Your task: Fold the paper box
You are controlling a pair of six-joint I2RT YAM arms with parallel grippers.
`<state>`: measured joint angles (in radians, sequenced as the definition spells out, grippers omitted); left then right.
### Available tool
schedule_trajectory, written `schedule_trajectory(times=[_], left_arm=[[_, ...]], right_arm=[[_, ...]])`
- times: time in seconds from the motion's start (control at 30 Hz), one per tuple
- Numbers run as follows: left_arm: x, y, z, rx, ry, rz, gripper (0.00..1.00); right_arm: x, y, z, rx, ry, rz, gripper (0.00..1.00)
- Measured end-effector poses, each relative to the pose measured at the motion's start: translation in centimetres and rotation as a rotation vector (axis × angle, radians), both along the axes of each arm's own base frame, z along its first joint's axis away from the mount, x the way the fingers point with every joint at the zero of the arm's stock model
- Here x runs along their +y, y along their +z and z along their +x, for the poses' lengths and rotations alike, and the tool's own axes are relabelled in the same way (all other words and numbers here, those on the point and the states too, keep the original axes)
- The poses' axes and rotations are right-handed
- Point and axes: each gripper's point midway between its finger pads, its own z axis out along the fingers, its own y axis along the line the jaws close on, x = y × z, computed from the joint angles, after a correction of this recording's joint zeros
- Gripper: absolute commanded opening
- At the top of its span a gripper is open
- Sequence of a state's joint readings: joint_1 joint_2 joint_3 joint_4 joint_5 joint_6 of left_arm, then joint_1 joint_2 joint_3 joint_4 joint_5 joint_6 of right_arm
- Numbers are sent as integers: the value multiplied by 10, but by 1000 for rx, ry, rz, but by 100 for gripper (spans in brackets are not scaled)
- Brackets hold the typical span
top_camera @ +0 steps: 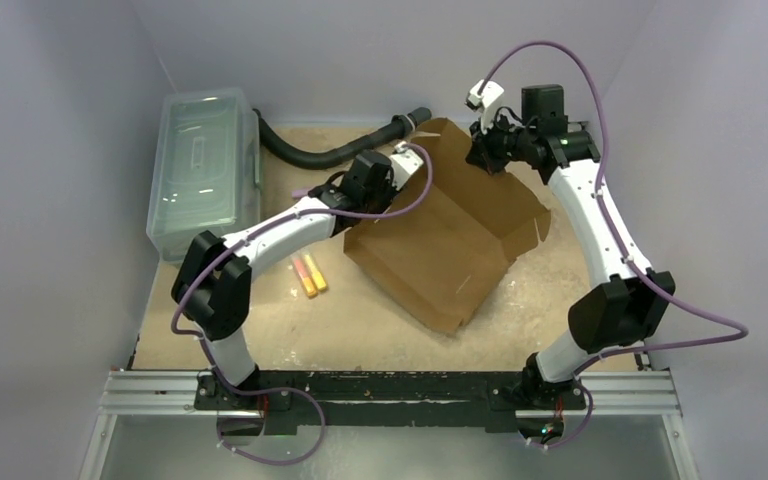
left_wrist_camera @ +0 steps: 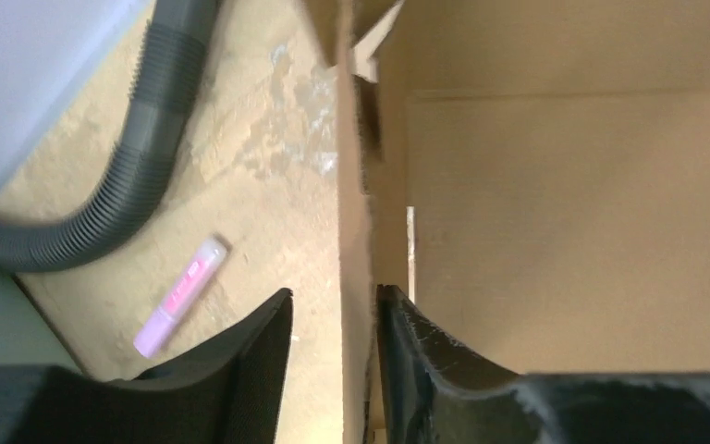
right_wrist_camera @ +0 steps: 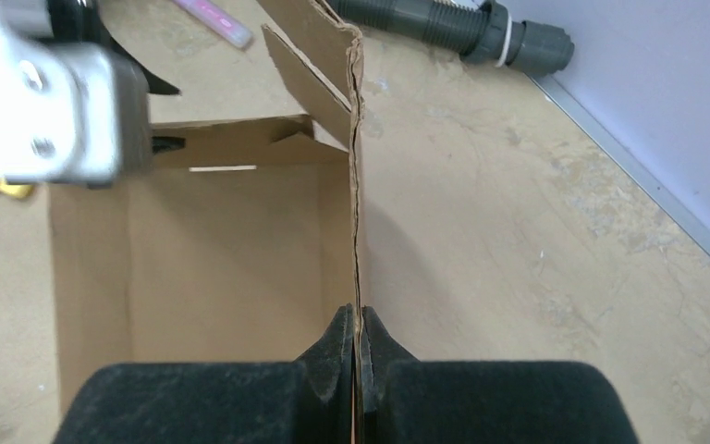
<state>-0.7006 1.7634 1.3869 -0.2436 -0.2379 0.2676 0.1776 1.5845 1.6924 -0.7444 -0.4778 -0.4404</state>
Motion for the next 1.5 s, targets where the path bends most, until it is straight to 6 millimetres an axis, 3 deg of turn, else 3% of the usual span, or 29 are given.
schedule_trajectory(times=[0.17, 0.3, 0.43, 0.5, 0.6, 0.8, 0.9, 1.0, 1.13, 1.17, 1.2, 1.33, 1.43, 1.5], left_arm=[[32, -6, -3, 115, 167, -164, 71], [78, 20, -25, 146, 325, -375, 89], [95, 56, -61, 110, 396, -610, 91], [95, 63, -83, 131, 410, -734, 90], [91, 45, -110, 234, 442, -870, 89], [80, -45, -166, 565, 623, -945, 89], [67, -55, -184, 616, 648, -944, 86], [49, -55, -186, 637, 644, -975, 74], [36, -80, -179, 660, 712, -953, 66], [34, -87, -177, 663, 730, -940, 61], [33, -94, -175, 670, 750, -928, 47], [25, -105, -164, 668, 785, -903, 17], [17, -102, -151, 651, 788, -896, 3], [10, -95, -139, 628, 780, -890, 0]], right_arm=[[-6, -17, 5, 15, -34, -32, 0], [-10, -31, 8, 26, -54, -47, 0], [-10, -42, 7, 40, -58, -44, 0], [-10, -47, 6, 47, -62, -40, 0], [-10, -50, 4, 48, -68, -31, 0], [-10, -43, -3, 33, -77, -14, 0], [-10, -39, -6, 26, -80, -4, 0], [-9, -38, -7, 23, -79, 4, 0], [-7, -41, -9, 30, -73, 13, 0], [-7, -42, -9, 31, -71, 15, 0], [-6, -43, -9, 31, -69, 17, 0], [-6, -42, -11, 24, -67, 20, 0], [-5, -39, -17, 17, -55, 33, 0], [-5, -36, -25, 12, -50, 45, 0]])
